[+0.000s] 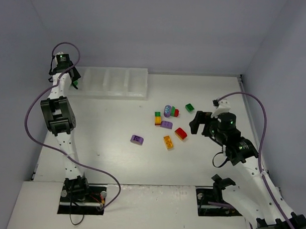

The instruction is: Sort the legos into containers by color

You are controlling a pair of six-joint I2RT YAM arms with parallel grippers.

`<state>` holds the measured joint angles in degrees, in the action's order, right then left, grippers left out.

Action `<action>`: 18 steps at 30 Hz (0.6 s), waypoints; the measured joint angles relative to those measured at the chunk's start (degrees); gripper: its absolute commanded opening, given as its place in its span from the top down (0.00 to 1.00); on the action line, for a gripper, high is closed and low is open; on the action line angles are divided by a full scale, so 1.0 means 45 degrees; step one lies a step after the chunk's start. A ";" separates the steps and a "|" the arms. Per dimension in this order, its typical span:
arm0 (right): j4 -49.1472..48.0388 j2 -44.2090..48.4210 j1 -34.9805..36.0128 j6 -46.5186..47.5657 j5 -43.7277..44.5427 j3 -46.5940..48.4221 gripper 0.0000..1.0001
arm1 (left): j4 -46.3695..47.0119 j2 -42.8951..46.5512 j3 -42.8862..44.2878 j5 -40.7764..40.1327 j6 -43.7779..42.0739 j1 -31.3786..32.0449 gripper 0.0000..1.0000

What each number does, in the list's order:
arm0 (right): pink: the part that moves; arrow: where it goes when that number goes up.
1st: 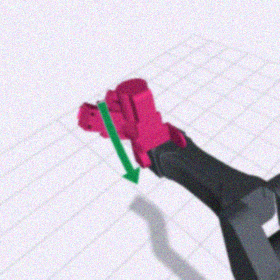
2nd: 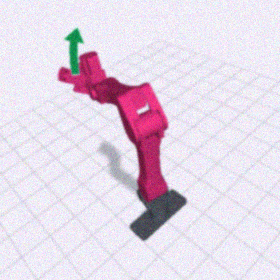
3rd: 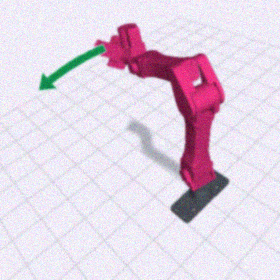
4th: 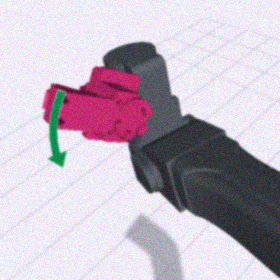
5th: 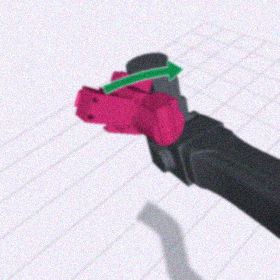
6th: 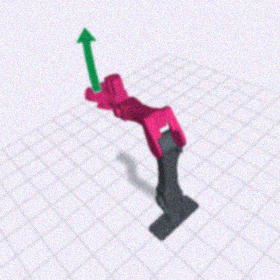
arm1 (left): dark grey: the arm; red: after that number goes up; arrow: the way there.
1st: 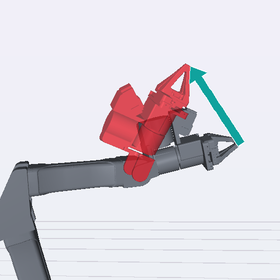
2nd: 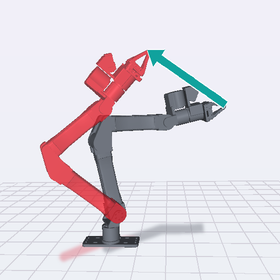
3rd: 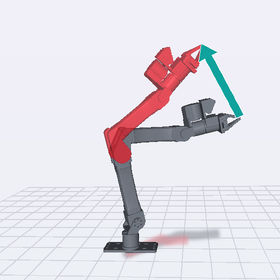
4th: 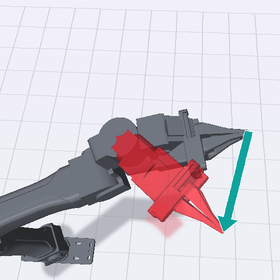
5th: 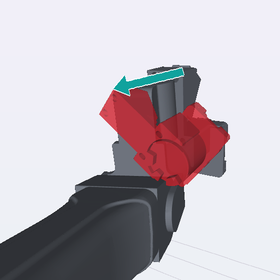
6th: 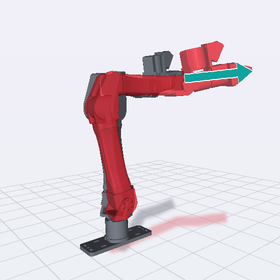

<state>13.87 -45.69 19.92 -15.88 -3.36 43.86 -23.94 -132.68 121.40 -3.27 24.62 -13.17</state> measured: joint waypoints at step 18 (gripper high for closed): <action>-0.0087 -0.0393 0.0000 -0.0253 -0.0015 0.0000 0.01 | 0.0631 0.0112 -0.0850 0.1030 -0.0146 0.0000 0.06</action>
<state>13.47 -47.46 19.92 -17.02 -3.42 43.86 -21.10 -132.18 117.58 1.37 23.97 -13.17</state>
